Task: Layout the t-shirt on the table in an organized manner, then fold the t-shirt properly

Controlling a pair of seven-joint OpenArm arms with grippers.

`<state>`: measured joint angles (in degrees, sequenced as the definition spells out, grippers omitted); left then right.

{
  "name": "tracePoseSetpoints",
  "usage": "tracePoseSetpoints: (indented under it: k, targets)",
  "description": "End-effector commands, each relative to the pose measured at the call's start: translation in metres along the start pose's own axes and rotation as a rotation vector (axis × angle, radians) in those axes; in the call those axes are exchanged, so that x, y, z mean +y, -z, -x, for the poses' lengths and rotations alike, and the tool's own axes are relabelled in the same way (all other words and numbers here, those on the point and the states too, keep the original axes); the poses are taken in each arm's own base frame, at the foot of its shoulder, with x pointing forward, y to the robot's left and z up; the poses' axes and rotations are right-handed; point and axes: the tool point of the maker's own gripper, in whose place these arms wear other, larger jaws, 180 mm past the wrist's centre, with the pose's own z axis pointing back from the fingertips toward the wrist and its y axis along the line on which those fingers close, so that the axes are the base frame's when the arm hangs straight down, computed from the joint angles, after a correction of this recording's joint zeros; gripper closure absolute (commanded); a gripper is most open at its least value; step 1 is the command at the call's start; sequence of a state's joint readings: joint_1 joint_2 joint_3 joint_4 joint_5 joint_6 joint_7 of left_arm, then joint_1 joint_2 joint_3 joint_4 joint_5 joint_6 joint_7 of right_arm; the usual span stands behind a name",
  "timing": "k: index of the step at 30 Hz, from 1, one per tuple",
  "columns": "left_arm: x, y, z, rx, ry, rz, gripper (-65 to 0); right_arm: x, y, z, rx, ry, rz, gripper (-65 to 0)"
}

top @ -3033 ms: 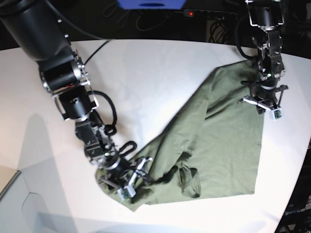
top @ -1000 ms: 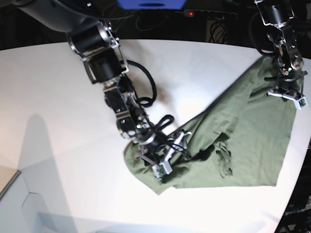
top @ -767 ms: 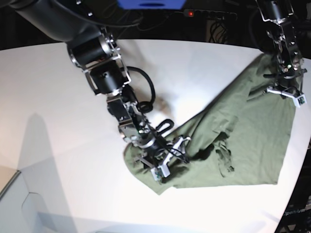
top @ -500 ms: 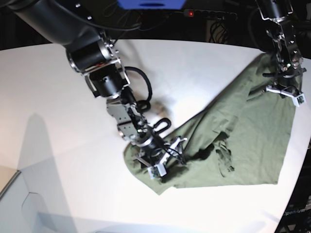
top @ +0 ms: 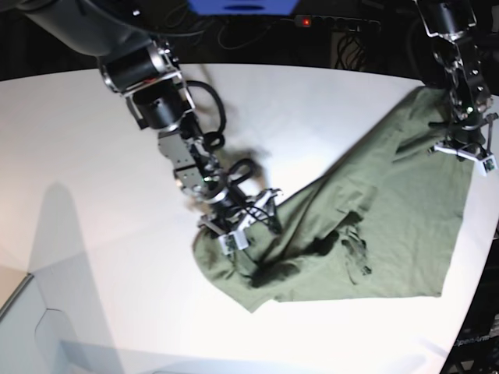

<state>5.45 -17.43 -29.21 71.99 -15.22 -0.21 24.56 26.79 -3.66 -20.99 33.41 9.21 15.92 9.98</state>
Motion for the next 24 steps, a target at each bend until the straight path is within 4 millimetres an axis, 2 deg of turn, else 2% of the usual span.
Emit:
tracePoseSetpoints:
  k: [1, 5, 7, 10, 12, 15, 16, 19, 22, 24]
  targets:
    - [0.002, 0.001, -0.022, -0.058, 0.011, -0.002, -0.2, -0.017, -0.002, -0.007, -0.003, -0.016, 0.032, -43.6]
    - [0.003, 0.001, -0.024, -0.062, 0.012, -0.002, -0.2, -0.055, -0.016, -0.001, 0.019, -0.050, 0.087, -43.6]
    - [-0.001, 0.003, -0.033, -0.077, 0.004, 0.002, -0.2, -0.073, -0.022, -0.004, 0.020, -0.070, 0.111, -43.6]
    - [0.002, 0.006, -0.025, -0.057, -0.002, -0.005, -0.2, -0.082, -0.028, -0.028, -0.032, -0.111, 0.119, -43.6]
    - [0.002, 0.008, -0.025, -0.055, -0.007, -0.005, -0.2, -0.081, -0.037, -0.036, -0.070, -0.135, 0.112, -43.6]
    - [-0.001, 0.007, -0.026, -0.059, -0.018, 0.003, -0.2, -0.063, -0.047, -0.045, -0.124, -0.147, 0.083, -43.6]
    - [-0.006, 0.005, -0.033, -0.077, -0.021, 0.011, -0.2, -0.058, -0.049, -0.048, -0.139, -0.149, 0.076, -43.6]
    - [-0.032, -0.009, -0.063, -0.168, -0.034, 0.063, -0.2, -0.047, -0.054, -0.056, -0.175, -0.153, 0.058, -43.6]
    - [-0.061, -0.024, -0.073, -0.183, -0.067, 0.117, -0.2, -0.040, -0.058, -0.064, -0.203, -0.158, 0.047, -43.6]
    - [-0.088, -0.037, -0.076, -0.161, -0.105, 0.171, -0.2, -0.036, -0.061, -0.068, -0.219, -0.162, 0.040, -43.6]
